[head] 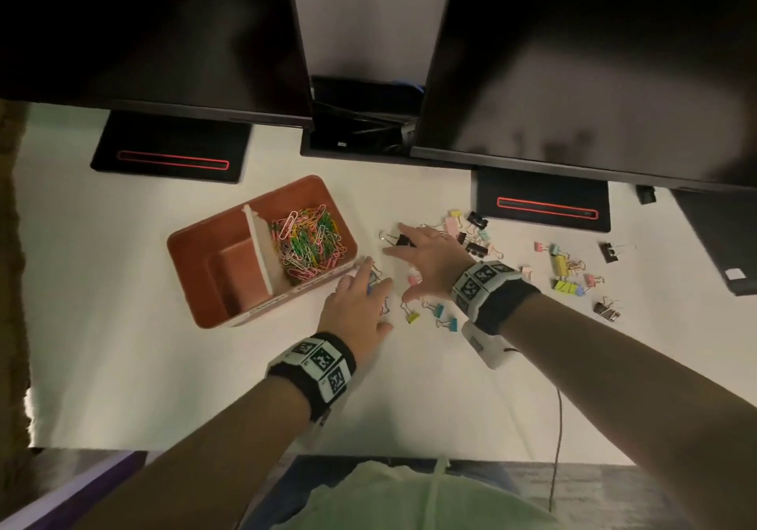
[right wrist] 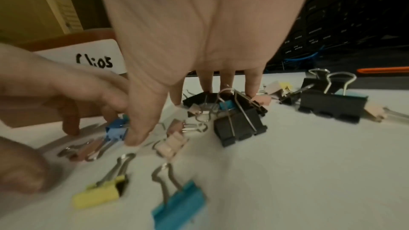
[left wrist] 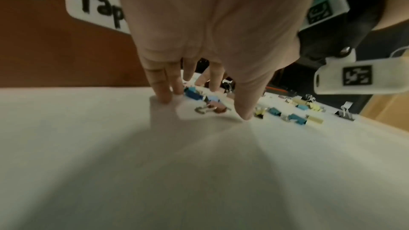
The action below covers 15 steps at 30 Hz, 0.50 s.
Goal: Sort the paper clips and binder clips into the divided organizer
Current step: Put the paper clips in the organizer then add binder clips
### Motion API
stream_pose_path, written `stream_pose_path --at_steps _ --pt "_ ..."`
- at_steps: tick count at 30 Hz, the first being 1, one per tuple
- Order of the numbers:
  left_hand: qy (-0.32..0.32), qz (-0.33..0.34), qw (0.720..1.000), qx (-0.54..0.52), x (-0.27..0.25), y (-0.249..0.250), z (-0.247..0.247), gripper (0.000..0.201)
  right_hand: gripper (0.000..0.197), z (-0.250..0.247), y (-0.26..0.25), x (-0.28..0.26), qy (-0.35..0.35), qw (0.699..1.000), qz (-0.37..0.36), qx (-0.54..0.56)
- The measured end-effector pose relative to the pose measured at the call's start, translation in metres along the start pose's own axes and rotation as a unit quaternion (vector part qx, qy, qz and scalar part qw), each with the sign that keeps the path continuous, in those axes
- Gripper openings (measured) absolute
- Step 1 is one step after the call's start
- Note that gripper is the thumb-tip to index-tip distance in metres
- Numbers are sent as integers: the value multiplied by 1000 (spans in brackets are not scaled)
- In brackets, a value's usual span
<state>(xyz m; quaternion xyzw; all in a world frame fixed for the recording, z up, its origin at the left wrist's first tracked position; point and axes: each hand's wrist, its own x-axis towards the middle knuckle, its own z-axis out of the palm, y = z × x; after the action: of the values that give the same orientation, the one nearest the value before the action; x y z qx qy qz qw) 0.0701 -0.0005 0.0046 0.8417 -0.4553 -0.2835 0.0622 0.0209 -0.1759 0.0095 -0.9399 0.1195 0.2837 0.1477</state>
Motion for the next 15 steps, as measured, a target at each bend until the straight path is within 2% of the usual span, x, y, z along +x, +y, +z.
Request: stream_pose_path --at_steps 3,6,10,15 --pt "13 10 999 -37 5 -3 10 35 62 6 4 -5 34 999 -16 23" --pt "27 13 993 -116 7 -8 17 28 44 13 8 -7 56 992 -14 114" --pt "57 -4 978 -200 8 -10 16 22 13 13 12 -6 62 984 -27 166" --pt "68 -27 975 -211 7 -10 16 14 10 8 13 -7 53 983 -57 168"
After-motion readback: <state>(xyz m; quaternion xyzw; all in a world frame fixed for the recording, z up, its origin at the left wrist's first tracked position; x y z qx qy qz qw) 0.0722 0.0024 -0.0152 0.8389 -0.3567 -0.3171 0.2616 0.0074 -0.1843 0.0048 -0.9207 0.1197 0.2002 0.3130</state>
